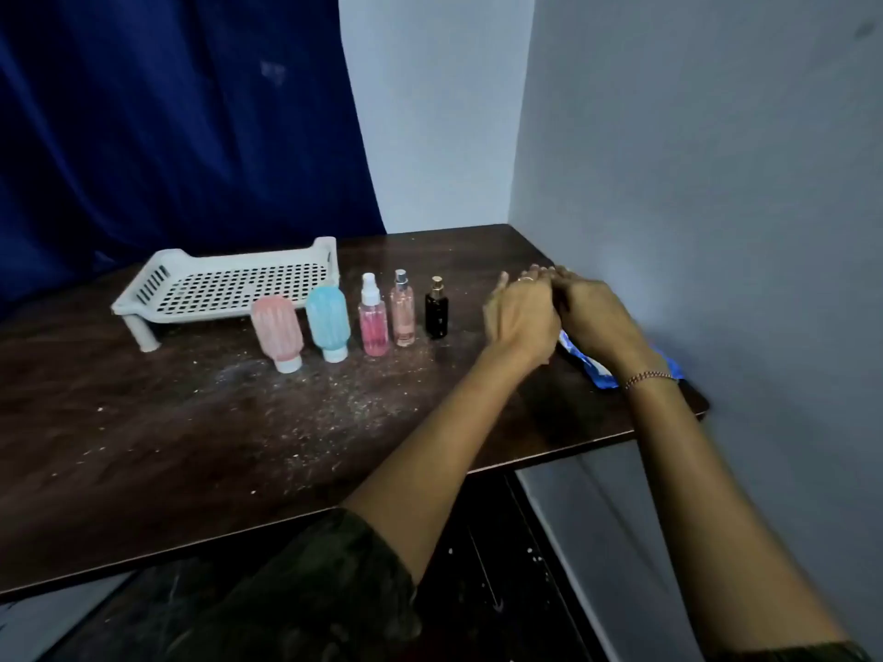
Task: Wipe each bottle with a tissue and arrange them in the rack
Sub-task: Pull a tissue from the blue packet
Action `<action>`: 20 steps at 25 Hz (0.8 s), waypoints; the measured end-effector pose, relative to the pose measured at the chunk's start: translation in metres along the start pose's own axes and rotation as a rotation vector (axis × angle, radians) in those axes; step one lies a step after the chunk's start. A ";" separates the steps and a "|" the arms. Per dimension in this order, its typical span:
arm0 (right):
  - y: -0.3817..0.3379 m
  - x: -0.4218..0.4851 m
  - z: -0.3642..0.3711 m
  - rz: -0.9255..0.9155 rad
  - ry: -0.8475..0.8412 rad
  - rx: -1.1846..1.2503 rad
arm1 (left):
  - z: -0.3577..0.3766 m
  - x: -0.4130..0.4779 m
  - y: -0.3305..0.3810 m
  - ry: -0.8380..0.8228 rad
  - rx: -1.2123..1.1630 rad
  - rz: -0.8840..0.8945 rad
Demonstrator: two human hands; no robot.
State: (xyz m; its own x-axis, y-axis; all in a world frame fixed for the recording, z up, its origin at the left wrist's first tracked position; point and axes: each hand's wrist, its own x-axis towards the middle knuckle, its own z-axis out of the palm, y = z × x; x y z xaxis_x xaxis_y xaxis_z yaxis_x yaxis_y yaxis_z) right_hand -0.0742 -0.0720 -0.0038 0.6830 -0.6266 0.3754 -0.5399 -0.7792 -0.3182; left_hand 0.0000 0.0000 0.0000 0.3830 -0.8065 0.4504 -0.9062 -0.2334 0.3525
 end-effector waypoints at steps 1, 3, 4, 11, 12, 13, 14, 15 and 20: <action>0.009 -0.003 0.000 0.037 0.008 -0.017 | 0.006 0.001 0.007 -0.054 -0.047 -0.034; 0.026 -0.010 0.001 0.060 0.019 -0.051 | 0.022 0.004 0.015 -0.105 -0.122 -0.070; 0.033 -0.015 0.003 0.080 0.007 -0.055 | 0.031 0.004 0.019 -0.140 -0.137 -0.079; 0.056 -0.016 0.020 0.197 0.023 -0.152 | 0.071 0.013 0.027 -0.251 -0.180 -0.135; 0.060 -0.015 0.025 0.214 0.011 -0.165 | 0.073 0.014 0.028 -0.255 -0.181 -0.140; 0.064 -0.013 0.029 0.228 -0.015 -0.195 | 0.077 0.016 0.028 -0.256 -0.177 -0.145; 0.066 -0.012 0.033 0.242 -0.041 -0.217 | 0.079 0.017 0.028 -0.258 -0.166 -0.150; 0.069 -0.011 0.036 0.255 -0.048 -0.220 | 0.082 0.018 0.027 -0.257 -0.154 -0.151; 0.070 -0.008 0.037 0.279 0.049 -0.169 | 0.086 0.023 0.024 -0.256 -0.130 -0.126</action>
State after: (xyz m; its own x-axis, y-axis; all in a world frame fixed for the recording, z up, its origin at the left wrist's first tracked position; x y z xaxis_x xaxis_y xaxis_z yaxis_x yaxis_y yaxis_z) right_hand -0.0990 -0.1210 -0.0616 0.4753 -0.8127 0.3369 -0.7796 -0.5666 -0.2669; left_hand -0.0284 -0.0708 -0.0523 0.4182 -0.8901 0.1810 -0.8177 -0.2821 0.5018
